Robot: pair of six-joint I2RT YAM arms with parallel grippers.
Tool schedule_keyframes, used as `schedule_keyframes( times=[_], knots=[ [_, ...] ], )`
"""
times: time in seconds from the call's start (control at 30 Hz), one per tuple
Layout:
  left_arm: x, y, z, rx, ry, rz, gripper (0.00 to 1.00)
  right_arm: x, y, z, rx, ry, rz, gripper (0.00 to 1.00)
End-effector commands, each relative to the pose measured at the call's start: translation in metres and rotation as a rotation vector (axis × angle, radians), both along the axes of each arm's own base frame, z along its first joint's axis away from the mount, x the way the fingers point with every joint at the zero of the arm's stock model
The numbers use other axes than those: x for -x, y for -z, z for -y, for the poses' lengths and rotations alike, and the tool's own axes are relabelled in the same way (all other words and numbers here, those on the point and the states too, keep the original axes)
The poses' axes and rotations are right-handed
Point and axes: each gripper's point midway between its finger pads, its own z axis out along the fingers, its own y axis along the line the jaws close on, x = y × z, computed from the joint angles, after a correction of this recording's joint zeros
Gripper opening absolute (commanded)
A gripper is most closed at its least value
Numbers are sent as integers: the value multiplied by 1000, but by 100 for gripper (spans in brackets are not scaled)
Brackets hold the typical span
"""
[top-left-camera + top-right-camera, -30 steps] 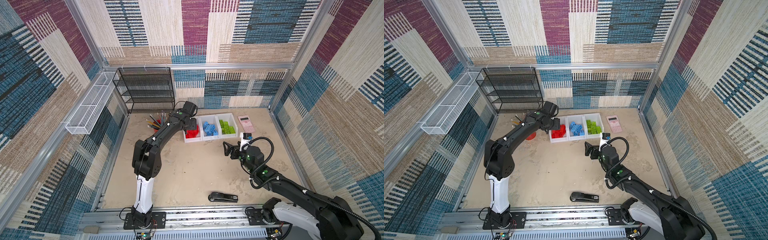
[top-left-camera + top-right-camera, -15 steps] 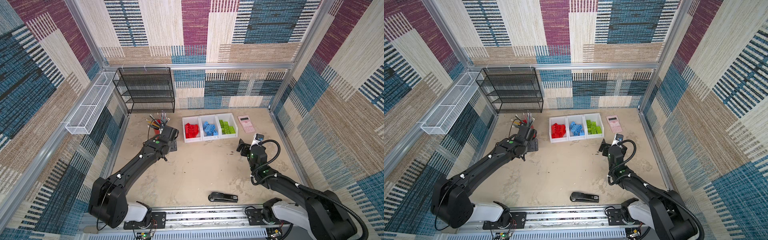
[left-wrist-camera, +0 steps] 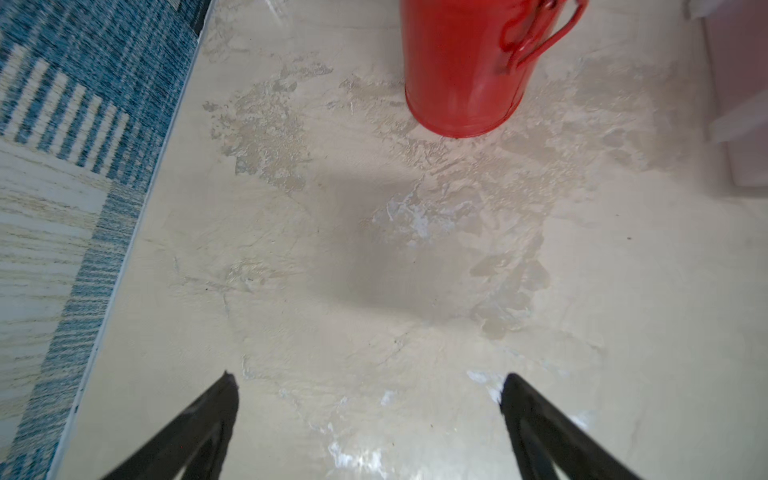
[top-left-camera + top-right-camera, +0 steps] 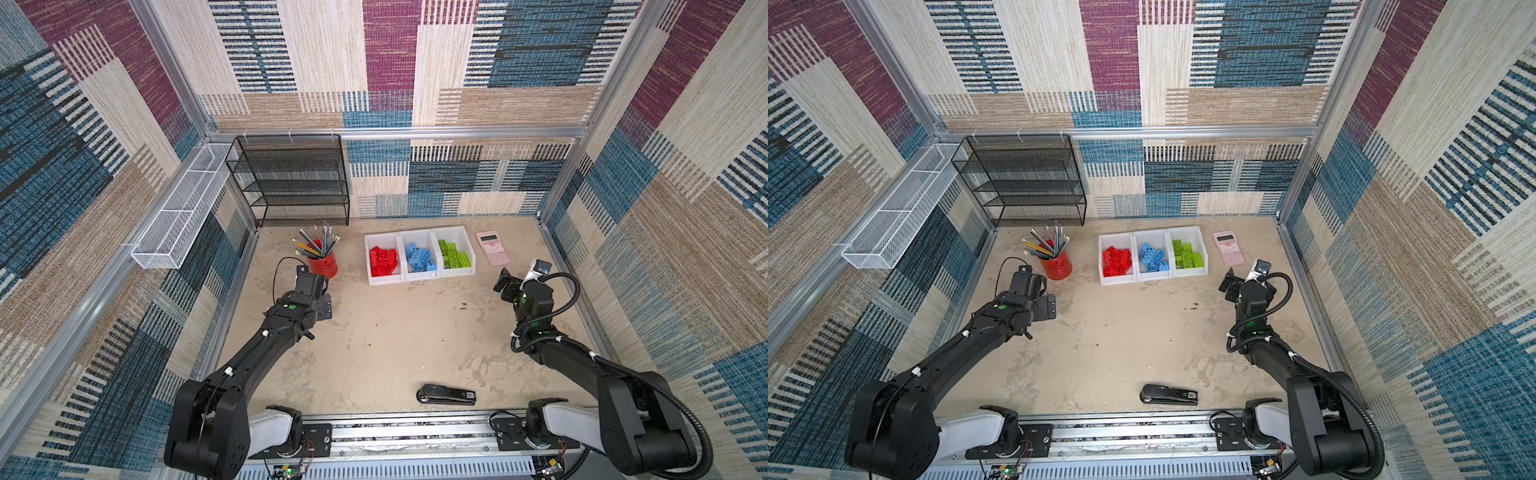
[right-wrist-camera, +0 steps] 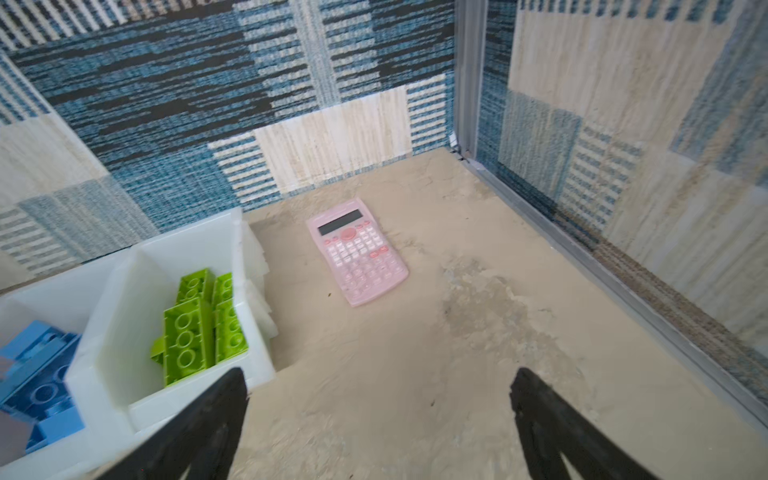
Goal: Sort the legos into containers by color
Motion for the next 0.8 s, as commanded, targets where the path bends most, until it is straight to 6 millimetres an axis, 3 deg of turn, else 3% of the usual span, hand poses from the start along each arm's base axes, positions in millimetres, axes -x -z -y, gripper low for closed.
schedule_keyframes(
  times=[0.0, 0.13, 0.33, 0.47, 0.57, 0.63, 0.77],
  knots=[
    [-34, -5, -5, 51, 15, 118, 99, -3, -4, 0, 47, -27, 58, 100],
    [-63, 0, -23, 75, -15, 161, 99, -15, 8, -4, 54, -51, 60, 100],
    [-98, 25, -24, 49, 36, 138, 98, -44, 33, -8, 92, -86, -55, 100],
    [-103, 37, -34, 12, 38, 125, 98, -49, 33, 0, 160, -61, -66, 100],
    [-106, 29, -43, 8, 24, 211, 98, -43, 21, 11, 185, 5, 8, 100],
    [-105, 32, -45, 42, 27, 210, 97, -39, 20, 7, 185, -27, 38, 100],
    [-97, 23, -34, 65, 94, 293, 95, -31, 13, 7, 185, -28, 84, 100]
  ],
)
